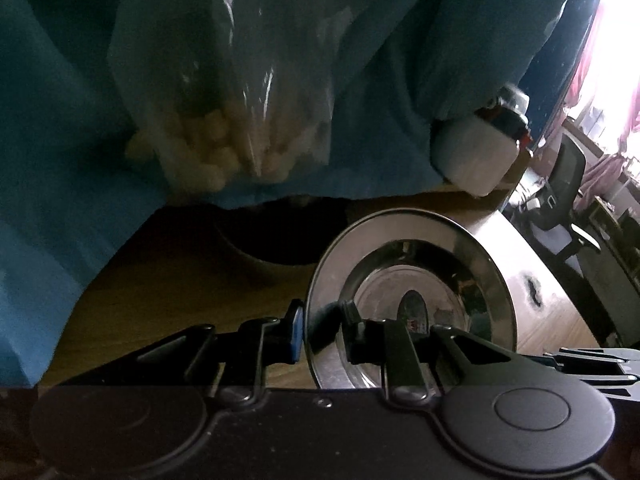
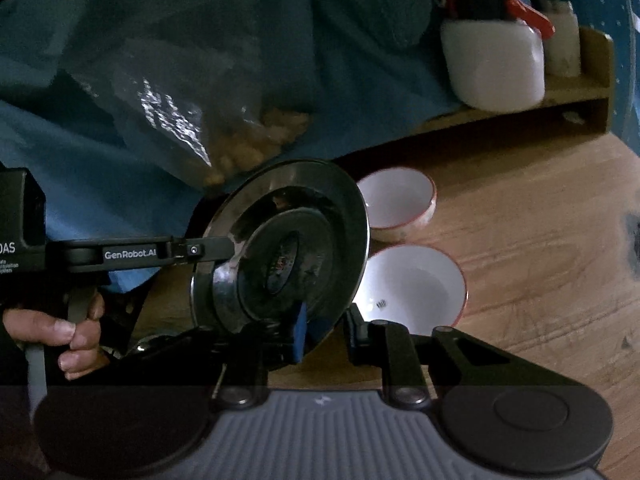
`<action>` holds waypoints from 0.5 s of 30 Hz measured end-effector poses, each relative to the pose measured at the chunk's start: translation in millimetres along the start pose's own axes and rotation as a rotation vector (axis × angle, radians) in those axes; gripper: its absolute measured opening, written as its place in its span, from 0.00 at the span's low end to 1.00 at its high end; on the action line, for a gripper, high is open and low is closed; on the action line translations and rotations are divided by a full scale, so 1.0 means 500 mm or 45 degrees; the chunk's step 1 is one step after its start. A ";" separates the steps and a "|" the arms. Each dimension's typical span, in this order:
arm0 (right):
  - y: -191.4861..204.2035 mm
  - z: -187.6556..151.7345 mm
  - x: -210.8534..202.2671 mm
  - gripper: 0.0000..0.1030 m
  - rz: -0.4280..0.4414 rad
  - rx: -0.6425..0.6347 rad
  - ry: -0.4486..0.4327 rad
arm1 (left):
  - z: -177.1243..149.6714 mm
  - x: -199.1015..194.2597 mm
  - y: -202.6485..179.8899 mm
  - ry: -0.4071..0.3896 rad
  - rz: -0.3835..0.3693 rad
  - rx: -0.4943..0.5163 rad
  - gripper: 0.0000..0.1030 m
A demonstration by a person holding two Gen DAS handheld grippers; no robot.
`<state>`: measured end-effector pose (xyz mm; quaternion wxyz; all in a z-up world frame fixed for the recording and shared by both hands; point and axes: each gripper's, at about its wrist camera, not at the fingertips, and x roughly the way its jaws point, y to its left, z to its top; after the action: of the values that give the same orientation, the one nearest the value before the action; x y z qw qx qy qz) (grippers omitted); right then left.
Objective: Organize plates and bowls
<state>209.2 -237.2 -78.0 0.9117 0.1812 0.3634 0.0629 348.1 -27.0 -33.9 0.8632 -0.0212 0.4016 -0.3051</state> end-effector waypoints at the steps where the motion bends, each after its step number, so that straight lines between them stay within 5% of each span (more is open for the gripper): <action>1: 0.004 0.002 -0.003 0.22 0.006 -0.011 -0.004 | -0.001 -0.010 0.003 -0.010 0.004 -0.003 0.20; 15: 0.091 0.028 0.013 0.23 0.236 -0.236 0.079 | -0.062 -0.162 0.060 -0.096 0.219 -0.186 0.19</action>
<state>224.2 -197.3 -55.7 0.9030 0.1270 0.3659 0.1858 301.5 47.8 -8.2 0.8969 -0.0612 0.3903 -0.1988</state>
